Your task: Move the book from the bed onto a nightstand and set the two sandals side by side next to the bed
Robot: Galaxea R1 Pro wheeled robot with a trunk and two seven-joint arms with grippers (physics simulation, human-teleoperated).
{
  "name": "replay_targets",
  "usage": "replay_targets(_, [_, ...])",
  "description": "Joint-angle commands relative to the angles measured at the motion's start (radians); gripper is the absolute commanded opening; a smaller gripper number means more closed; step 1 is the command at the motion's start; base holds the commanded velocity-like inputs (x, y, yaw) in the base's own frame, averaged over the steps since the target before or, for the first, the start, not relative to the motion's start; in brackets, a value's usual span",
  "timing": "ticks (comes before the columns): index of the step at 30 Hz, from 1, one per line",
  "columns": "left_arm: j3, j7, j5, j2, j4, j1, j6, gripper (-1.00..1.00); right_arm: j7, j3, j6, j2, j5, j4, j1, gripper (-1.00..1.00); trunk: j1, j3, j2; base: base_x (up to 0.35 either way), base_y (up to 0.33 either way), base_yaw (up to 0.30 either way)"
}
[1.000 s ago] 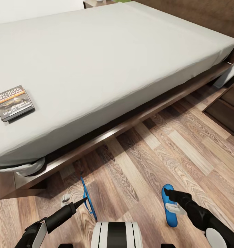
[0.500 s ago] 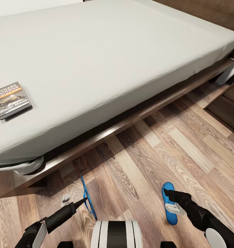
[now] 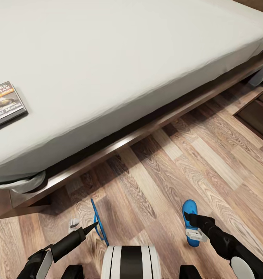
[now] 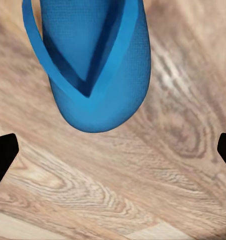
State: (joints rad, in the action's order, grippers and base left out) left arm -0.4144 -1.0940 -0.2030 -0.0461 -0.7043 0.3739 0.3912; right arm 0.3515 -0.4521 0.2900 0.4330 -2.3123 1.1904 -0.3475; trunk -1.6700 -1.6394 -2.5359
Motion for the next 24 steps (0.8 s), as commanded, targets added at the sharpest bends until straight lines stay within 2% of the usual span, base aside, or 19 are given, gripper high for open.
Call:
replay_targets(1, [-0.001, -0.003, -0.004, 0.000, 0.000, 0.000, 0.009, -1.00, 0.003, -0.003, 0.005, 0.001, -0.007, 0.002, -0.001, 1.00, 0.000, -0.005, 0.000, 0.000, 0.000, 0.000])
replay_targets(24, [-0.001, -0.006, -0.006, 0.000, -0.001, 0.000, 0.011, -1.00, 0.005, -0.003, 0.005, 0.000, -0.007, 0.002, -0.001, 1.00, -0.011, -0.093, -0.006, 0.000, 0.000, 0.000])
